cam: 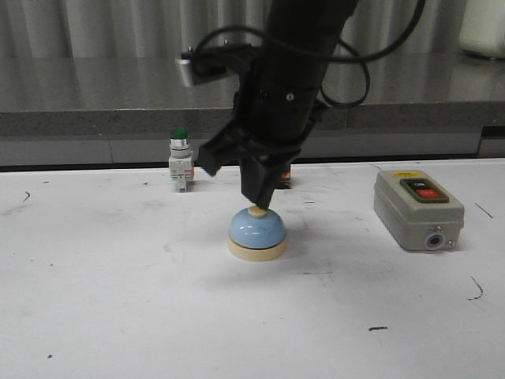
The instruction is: Place and press bell with both arms
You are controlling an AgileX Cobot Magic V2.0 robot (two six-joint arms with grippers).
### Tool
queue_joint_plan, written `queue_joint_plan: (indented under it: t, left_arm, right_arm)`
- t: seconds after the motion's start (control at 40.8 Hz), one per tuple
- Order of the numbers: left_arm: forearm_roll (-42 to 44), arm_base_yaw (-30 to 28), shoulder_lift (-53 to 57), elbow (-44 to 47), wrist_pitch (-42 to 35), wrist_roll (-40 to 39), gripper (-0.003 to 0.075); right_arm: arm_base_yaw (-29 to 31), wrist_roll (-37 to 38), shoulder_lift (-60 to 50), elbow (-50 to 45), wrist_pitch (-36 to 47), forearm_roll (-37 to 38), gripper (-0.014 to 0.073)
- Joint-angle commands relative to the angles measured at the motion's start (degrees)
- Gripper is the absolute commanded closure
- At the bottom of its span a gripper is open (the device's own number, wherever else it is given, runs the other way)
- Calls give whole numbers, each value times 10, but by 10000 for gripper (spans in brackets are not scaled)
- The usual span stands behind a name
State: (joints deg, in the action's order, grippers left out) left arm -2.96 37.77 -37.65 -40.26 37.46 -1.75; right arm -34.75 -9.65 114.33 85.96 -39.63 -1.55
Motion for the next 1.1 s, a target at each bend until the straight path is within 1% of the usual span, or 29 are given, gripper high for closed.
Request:
queue_joint_plan:
  t: [0.0, 0.098, 0.196, 0.319, 0.564, 0.907, 1.079]
  left_arm:
    - [-4, -1, -3, -14, -37, -7, 174]
    - [-4, -1, -3, -14, -37, -7, 174]
    - [-4, -1, -3, -14, -37, -7, 174]
    - [-4, -1, -3, -14, -37, -7, 174]
    - [-4, -1, -3, -14, -37, -7, 174]
    - [-4, -1, -3, -14, -37, -7, 174]
    - [-4, -1, -3, -14, -37, -7, 174]
  right_arm:
    - [3, 2, -31, 19, 15, 7, 662]
    - [3, 5, -69, 19, 3, 2, 662]
    - [4, 5, -137, 10, -9, -2, 662]
    - [18, 6, -216, -21, -7, -3, 662]
    - [65, 7, -384, -132, -11, -11, 662]
    - [67, 32, -610, -297, -12, -11, 662]
    - [67, 35, -712, -357, -45, -11, 662]
